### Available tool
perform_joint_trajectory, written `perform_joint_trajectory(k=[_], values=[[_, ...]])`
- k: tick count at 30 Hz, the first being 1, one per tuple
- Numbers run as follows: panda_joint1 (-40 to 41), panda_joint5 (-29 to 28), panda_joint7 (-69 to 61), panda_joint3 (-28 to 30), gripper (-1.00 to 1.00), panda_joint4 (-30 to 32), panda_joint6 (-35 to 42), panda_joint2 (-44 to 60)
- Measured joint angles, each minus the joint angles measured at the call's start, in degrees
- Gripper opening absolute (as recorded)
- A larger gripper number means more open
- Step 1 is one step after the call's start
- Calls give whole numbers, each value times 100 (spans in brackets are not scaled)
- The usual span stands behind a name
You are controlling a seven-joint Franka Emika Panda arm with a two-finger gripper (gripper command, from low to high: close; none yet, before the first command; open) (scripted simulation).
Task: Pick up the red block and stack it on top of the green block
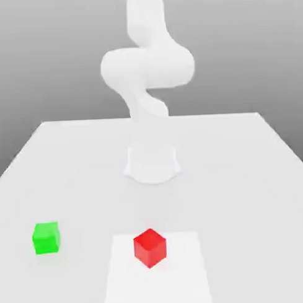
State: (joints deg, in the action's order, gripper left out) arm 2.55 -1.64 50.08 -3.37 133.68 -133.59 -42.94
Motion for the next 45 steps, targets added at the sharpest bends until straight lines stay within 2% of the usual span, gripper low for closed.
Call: perform_joint_trajectory(k=[11, 23, 29, 36, 45], values=[[984, -725, 1877, -1055, 0, 836, -781, 1492], [1677, -1116, 3597, -1438, 0, 1739, -1643, 3116], [1760, -853, 4122, -1404, 0, 2209, -2119, 3746], [1638, 157, 4160, -1401, 0, 2688, -2628, 4182], [1619, 131, 4268, -1361, 0, 2523, -2855, 4474]])
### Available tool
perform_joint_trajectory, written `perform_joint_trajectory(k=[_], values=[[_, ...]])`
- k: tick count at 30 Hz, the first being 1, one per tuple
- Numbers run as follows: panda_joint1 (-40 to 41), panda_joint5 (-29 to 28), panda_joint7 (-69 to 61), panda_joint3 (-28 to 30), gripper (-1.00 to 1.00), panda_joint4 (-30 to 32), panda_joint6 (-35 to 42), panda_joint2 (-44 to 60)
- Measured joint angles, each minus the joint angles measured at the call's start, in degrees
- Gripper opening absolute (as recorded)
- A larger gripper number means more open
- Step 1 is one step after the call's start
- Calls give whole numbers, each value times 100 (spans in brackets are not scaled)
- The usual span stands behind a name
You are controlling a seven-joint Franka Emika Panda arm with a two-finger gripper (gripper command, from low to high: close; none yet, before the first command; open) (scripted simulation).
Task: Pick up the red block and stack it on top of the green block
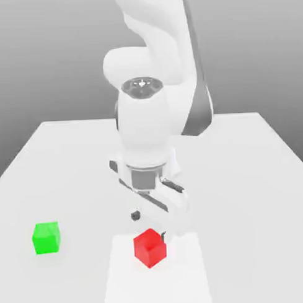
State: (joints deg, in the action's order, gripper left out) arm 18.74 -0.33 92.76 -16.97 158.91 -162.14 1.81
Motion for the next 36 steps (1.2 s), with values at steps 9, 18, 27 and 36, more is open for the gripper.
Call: perform_joint_trajectory(k=[9, 18, 27, 36], values=[[-128, -541, 393, 261, 0, -66, -471, 565], [-606, -1305, 916, 939, -100, -33, -1030, 1225], [-408, -1046, 747, 669, -100, -52, -840, 989], [-178, -222, 173, 226, -100, -55, -247, 287]])
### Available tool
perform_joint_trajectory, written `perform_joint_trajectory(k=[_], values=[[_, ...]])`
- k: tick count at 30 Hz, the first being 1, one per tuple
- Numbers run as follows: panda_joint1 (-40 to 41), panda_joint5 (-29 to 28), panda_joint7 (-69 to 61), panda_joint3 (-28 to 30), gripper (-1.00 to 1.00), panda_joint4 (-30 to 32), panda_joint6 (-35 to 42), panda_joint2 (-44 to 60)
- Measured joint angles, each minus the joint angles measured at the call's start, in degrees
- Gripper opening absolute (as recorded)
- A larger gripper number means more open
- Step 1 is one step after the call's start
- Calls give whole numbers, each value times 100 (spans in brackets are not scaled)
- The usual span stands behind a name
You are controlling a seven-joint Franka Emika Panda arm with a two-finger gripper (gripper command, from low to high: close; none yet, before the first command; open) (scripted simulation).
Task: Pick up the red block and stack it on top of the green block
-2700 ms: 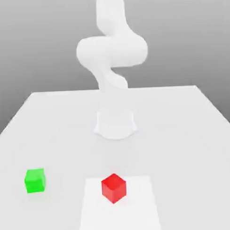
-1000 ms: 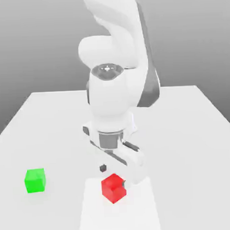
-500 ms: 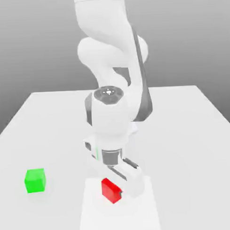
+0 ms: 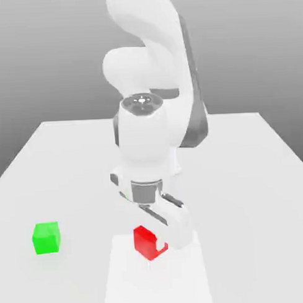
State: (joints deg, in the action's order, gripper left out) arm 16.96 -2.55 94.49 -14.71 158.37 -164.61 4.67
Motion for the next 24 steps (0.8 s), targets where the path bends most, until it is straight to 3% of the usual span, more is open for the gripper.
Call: perform_joint_trajectory(k=[14, 24], values=[[-72, 326, -210, 16, -100, 248, 441, -556], [1289, 301, 2017, 631, -100, 27, 837, -712]])
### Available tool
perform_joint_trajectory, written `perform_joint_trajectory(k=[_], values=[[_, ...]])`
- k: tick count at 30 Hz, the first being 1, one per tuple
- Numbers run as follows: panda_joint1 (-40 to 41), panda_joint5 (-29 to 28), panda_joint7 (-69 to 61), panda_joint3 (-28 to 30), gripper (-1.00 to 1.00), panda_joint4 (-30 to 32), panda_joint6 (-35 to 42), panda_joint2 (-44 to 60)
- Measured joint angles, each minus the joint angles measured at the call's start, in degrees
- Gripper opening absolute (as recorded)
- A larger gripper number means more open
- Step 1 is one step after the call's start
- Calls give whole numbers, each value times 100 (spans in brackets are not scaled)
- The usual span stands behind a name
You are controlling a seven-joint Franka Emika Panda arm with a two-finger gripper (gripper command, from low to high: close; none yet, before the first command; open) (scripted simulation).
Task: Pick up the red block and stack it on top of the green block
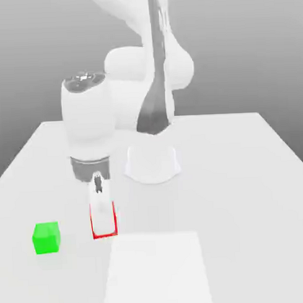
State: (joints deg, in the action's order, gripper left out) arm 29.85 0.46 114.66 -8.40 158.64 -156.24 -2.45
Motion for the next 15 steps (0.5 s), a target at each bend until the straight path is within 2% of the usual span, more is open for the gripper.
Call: perform_joint_trajectory(k=[9, 15], values=[[1222, 1, 2121, 465, -100, -232, 372, -147], [1333, -149, 2447, 493, -100, -309, -117, 397]])
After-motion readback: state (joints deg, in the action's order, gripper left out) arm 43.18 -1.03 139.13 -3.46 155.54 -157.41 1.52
